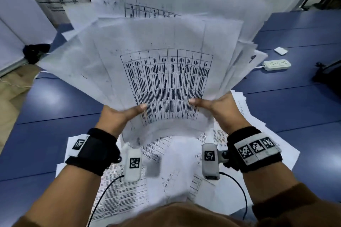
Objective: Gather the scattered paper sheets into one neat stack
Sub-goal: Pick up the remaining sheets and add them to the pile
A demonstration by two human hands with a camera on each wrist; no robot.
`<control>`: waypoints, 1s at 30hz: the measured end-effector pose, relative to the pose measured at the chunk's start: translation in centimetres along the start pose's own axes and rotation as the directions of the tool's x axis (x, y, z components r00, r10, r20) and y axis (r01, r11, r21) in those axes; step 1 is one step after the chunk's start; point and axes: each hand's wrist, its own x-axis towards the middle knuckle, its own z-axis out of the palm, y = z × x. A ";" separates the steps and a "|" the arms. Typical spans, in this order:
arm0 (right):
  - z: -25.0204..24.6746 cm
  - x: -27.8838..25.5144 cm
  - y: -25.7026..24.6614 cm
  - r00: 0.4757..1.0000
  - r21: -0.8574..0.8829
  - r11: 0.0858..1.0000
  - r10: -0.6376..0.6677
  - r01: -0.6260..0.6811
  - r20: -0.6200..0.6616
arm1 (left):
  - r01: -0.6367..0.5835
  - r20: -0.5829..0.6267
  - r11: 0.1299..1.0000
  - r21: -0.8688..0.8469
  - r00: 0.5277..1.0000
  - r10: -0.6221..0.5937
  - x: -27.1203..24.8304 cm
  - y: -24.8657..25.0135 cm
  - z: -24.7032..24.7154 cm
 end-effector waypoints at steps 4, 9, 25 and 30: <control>-0.1 -1.9 -1.7 0.997 0.071 0.996 -0.058 0.054 0.057 | -0.086 0.083 0.982 -0.168 0.991 0.101 0.0 0.0 0.2; 0.7 -1.5 -2.0 0.992 0.205 0.972 -0.124 0.117 0.024 | -0.238 0.054 0.923 -0.302 0.963 0.266 0.2 0.9 1.7; -2.0 -0.7 -0.4 0.979 0.180 0.976 -0.149 0.123 0.138 | -0.256 0.229 0.898 -0.357 0.908 0.350 1.9 1.5 0.3; -1.8 -1.1 1.6 0.984 0.161 0.987 -0.027 -0.002 0.178 | -0.223 0.278 0.933 -0.282 0.912 0.302 1.6 0.0 0.9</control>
